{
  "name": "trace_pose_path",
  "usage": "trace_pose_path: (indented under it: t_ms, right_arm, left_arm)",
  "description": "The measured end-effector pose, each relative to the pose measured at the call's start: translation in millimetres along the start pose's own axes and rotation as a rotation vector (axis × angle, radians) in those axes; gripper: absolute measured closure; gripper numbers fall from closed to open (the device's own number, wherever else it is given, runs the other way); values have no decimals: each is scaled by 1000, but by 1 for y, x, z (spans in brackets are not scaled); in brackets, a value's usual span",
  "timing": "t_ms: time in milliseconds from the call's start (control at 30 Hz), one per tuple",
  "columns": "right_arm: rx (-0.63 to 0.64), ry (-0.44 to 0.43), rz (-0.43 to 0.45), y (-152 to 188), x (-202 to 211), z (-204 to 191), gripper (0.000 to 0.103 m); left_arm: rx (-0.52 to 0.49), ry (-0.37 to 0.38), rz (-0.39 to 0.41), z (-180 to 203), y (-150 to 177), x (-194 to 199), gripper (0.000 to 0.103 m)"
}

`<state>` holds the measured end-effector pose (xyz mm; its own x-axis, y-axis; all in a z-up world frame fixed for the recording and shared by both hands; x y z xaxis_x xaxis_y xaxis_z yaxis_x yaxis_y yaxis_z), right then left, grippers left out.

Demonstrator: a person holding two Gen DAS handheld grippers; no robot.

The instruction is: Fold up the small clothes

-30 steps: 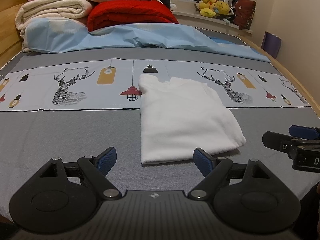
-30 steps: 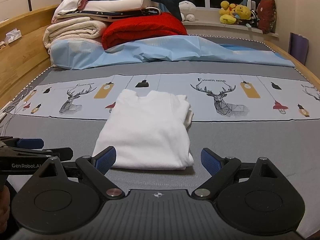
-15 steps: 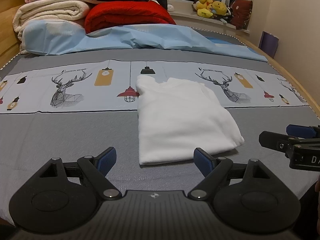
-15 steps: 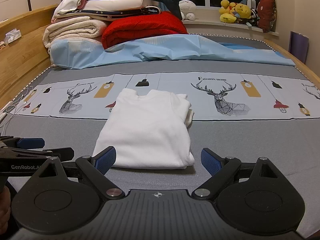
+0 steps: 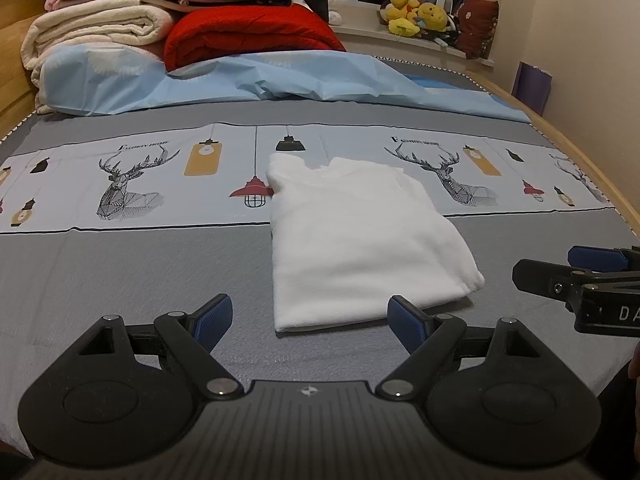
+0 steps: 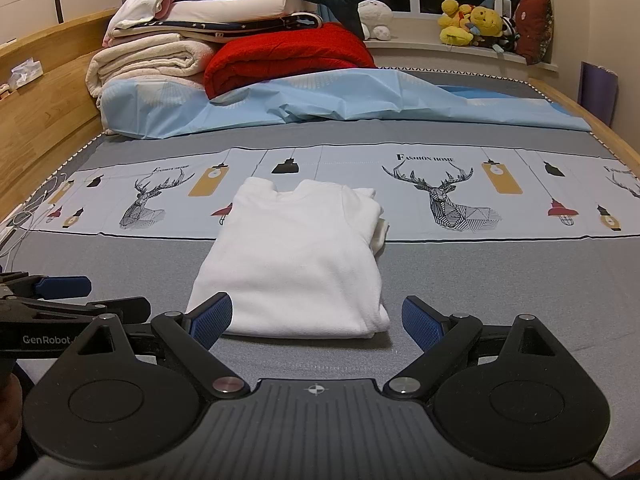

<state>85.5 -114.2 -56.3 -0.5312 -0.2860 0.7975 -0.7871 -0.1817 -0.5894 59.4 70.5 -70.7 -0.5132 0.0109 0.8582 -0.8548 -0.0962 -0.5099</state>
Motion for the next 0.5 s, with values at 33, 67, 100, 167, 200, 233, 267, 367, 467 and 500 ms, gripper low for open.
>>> trace_pose_path:
  t_ms: [33, 67, 100, 167, 200, 233, 267, 367, 467, 500]
  right_arm:
    - [0, 0, 0, 0, 0, 0, 11]
    - [0, 0, 0, 0, 0, 0, 11]
    - [0, 0, 0, 0, 0, 0, 11]
    - [0, 0, 0, 0, 0, 0, 11]
    - [0, 0, 0, 0, 0, 0, 11]
    - [0, 0, 0, 0, 0, 0, 11]
    - [0, 0, 0, 0, 0, 0, 11]
    - [-1, 0, 0, 0, 0, 0, 11]
    - [-1, 0, 0, 0, 0, -1, 11]
    - [-1, 0, 0, 0, 0, 0, 11]
  left_arm:
    - [-1, 0, 1, 0, 0, 0, 15]
    - [-2, 1, 2, 0, 0, 0, 15]
    - [-3, 2, 2, 0, 0, 0, 15]
    - [-5, 4, 3, 0, 0, 0, 15]
    - [-5, 3, 3, 0, 0, 1, 15]
    - [-4, 3, 3, 0, 0, 0, 14]
    - [-4, 3, 3, 0, 0, 0, 14]
    - [-6, 5, 4, 1, 0, 1, 14]
    - [-12, 7, 7, 0, 0, 2, 14]
    - [-10, 6, 7, 0, 0, 2, 14]
Point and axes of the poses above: each gripper's, at about its wrist camera, not at the fingertips, and x roughly against the way its jaws point, z to its right, y to its underside, the point moved 9 cm from there along -x, roughly the way its jaws point, and after that the axes turned 14 degrees about -z, right-handed, at the moved point
